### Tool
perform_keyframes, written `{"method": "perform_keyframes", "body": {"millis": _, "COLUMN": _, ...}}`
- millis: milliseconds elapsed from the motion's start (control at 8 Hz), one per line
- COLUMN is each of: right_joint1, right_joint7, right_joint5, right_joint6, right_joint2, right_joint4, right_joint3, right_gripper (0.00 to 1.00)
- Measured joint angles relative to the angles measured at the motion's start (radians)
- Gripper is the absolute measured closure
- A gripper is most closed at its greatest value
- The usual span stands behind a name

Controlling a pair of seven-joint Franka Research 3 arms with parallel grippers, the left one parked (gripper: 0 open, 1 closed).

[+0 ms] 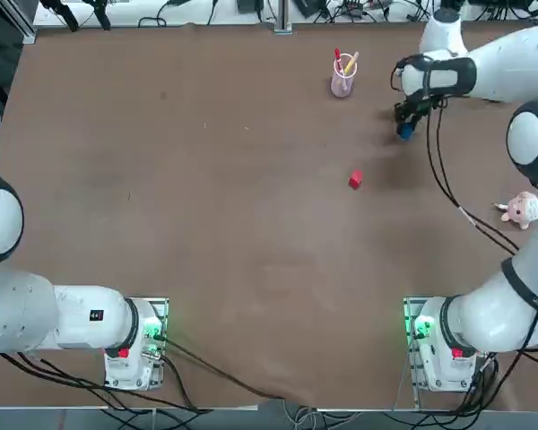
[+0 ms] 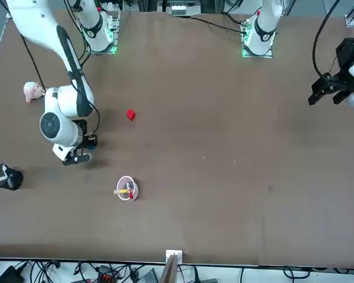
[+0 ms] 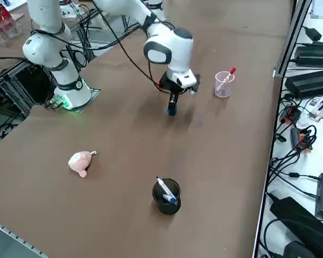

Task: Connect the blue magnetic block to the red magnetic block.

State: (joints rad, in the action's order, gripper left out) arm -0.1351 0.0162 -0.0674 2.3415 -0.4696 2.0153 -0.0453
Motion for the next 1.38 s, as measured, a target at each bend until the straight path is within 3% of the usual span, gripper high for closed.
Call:
{"method": "perform_keyframes", "body": {"millis": 625, "right_joint1": 0.003, "right_joint7": -0.038, "right_joint5": 0.003, "right_joint6": 0.021, "right_joint2": -0.005, "right_joint4": 0.017, "right_joint3": -0.003, "right_gripper": 0.52}}
{"method": "perform_keyframes", "body": {"millis": 750, "right_joint1": 0.003, "right_joint7": -0.04, "right_joint5": 0.003, "right_joint6": 0.021, "right_joint2": -0.008, "right_joint4": 0.018, "right_joint3": -0.003, "right_gripper": 0.4}}
{"method": "perform_keyframes", "body": {"millis": 1000, "right_joint1": 0.002, "right_joint7": -0.04, "right_joint5": 0.003, "right_joint6": 0.014, "right_joint2": -0.005, "right_joint4": 0.011, "right_joint3": -0.003, "right_gripper": 0.05}}
{"method": "perform_keyframes", "body": {"millis": 1125, "right_joint1": 0.001, "right_joint7": -0.041, "right_joint5": 0.003, "right_joint6": -0.024, "right_joint2": 0.006, "right_joint4": -0.006, "right_joint3": -0.002, "right_gripper": 0.0}}
{"method": "perform_keyframes", "body": {"millis": 1375, "right_joint1": -0.015, "right_joint7": -0.071, "right_joint5": 0.003, "right_joint6": -0.158, "right_joint2": 0.067, "right_joint4": -0.062, "right_joint3": 0.002, "right_gripper": 0.0}}
